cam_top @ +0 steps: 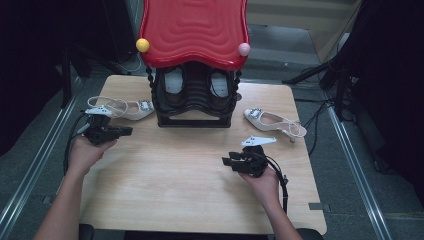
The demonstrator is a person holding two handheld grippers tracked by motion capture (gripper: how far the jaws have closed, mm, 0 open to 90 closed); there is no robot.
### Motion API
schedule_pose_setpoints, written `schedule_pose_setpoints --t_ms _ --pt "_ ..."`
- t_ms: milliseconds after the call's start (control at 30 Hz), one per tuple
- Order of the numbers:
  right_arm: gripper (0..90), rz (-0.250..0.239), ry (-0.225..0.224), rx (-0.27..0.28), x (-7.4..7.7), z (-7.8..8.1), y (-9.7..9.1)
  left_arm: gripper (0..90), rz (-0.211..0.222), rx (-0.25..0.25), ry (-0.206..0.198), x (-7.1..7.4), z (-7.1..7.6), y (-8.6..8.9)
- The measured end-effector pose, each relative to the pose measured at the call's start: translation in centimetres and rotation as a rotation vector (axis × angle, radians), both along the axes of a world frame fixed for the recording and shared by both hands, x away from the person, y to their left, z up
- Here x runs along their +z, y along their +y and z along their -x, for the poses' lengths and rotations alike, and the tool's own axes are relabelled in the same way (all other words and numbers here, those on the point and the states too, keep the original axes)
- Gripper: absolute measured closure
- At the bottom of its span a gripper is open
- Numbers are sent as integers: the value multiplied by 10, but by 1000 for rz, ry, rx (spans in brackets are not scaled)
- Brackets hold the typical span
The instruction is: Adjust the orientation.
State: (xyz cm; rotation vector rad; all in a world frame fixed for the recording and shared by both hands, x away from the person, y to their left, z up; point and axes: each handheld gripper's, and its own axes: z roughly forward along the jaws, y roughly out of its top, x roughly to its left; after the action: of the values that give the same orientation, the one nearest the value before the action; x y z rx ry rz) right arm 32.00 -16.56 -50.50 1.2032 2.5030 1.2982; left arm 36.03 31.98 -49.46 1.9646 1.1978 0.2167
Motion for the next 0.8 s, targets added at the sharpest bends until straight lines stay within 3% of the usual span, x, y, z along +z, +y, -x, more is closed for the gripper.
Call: schedule_pose_setpoints --t_ms 200,333,633,800 --pt "604 2 -1 3 -1 -1 -1 900 10 46 18 -7 -6 18" --pt "602 13 -3 2 -2 -3 -1 900 -6 70 25 -10 -9 30" --pt "602 20 0 -15 -2 -4 -3 900 31 131 53 -20 -17 58" --pt "594 23 0 -22 -2 -5 -4 900 18 155 61 -22 -18 73"
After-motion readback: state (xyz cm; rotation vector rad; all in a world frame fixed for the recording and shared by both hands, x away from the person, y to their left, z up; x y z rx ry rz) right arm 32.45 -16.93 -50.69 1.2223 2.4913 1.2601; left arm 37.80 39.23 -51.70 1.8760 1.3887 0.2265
